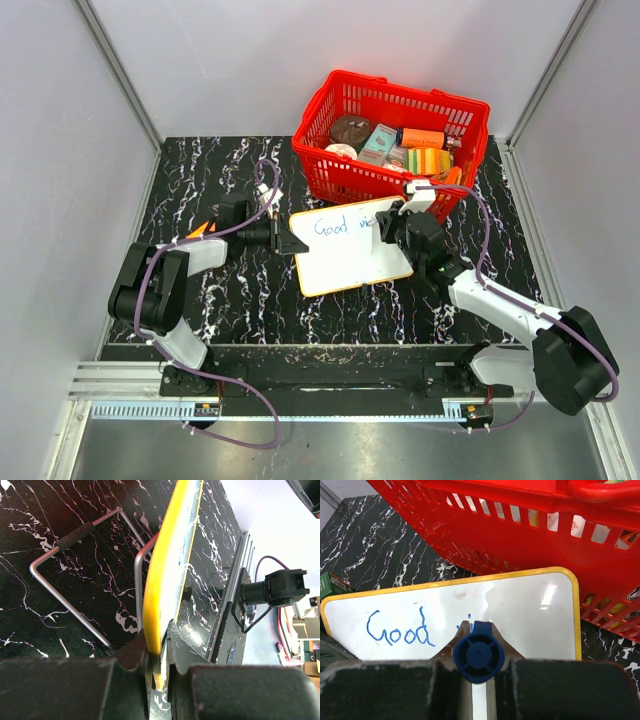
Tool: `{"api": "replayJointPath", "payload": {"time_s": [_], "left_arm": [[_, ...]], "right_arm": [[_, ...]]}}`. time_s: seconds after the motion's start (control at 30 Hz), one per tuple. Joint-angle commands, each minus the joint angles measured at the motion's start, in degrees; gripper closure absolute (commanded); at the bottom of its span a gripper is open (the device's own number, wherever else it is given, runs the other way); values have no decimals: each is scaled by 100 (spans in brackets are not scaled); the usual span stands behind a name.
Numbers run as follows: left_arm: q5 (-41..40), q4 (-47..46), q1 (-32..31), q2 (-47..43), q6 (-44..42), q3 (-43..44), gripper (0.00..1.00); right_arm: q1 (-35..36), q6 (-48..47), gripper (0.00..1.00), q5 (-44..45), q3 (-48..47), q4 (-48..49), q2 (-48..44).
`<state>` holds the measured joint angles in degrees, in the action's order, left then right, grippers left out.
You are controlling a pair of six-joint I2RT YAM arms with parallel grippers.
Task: Write a sentence on the whiteboard
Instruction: Write on the whiteboard at the whiteboard stand.
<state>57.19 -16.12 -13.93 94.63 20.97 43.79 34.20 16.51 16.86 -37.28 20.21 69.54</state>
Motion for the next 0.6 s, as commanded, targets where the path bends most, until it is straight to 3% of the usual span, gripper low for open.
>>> {"api": "replayJointPath", "payload": {"time_s": [0.0,0.57], "left_arm": [[-911,320,-92,223,-788,-37,100],[-911,329,-101,223,-788,-37,100]], "right_arm": [[-27,1,100,133,54,-78,-151],[-27,-25,100,379,-16,-34,-221]]}}
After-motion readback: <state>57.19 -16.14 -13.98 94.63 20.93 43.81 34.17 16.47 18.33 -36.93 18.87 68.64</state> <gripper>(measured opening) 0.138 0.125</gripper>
